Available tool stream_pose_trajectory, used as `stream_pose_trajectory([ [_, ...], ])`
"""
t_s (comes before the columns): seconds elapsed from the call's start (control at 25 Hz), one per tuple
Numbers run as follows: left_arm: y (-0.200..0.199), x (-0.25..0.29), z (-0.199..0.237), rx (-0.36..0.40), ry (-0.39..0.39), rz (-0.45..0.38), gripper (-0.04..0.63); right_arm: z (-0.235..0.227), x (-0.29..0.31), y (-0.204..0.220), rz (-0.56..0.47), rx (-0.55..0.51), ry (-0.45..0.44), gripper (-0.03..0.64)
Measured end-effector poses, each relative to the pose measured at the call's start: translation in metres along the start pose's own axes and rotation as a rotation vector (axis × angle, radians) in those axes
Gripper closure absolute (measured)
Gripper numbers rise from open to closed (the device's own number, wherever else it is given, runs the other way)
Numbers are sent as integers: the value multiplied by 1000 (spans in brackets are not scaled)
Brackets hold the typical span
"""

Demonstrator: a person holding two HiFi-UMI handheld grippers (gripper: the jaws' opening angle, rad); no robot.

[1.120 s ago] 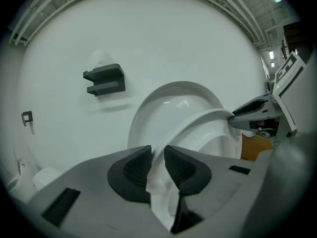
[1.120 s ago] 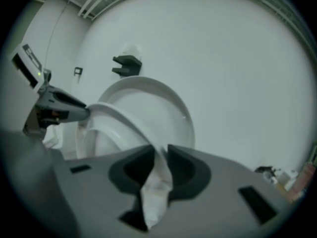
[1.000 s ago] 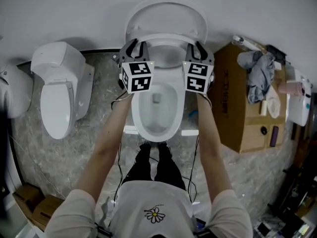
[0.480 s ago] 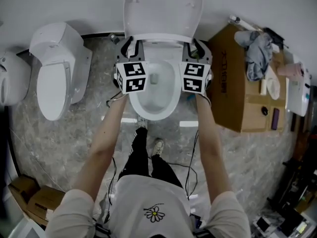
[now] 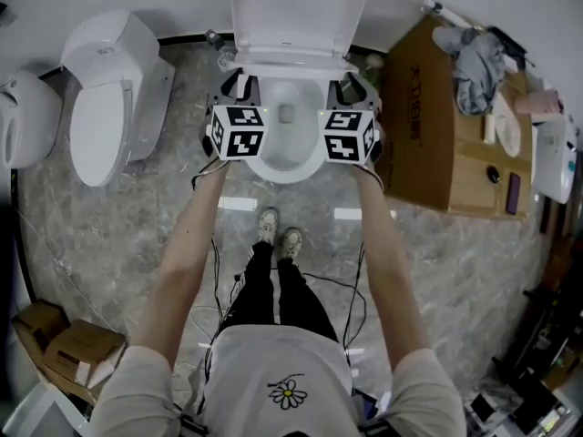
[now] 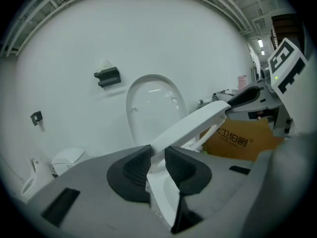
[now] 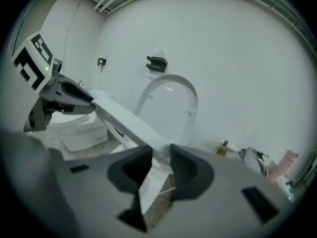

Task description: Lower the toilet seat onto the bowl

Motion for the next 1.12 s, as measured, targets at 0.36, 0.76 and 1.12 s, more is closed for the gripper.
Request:
stream_pose_trajectory([
  [0.36, 45, -20, -21, 71, 97, 125, 476, 22, -24, 44, 97, -7, -74, 477],
  [0.76, 78, -28, -37, 125, 188, 225, 459, 35, -36, 77, 228, 5, -153, 466],
  [1.12, 113, -36, -56, 139, 291, 323, 394, 53, -44, 111, 340, -57, -224, 454],
])
Point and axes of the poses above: the fingertips, and each gripper's own axes: x forward along the fingers, z to its left, y out of its underside, the point moved 5 cm from there along -x, backward along the fingers, and after that the axes turned 6 degrees about y, right-handed, at the moved point
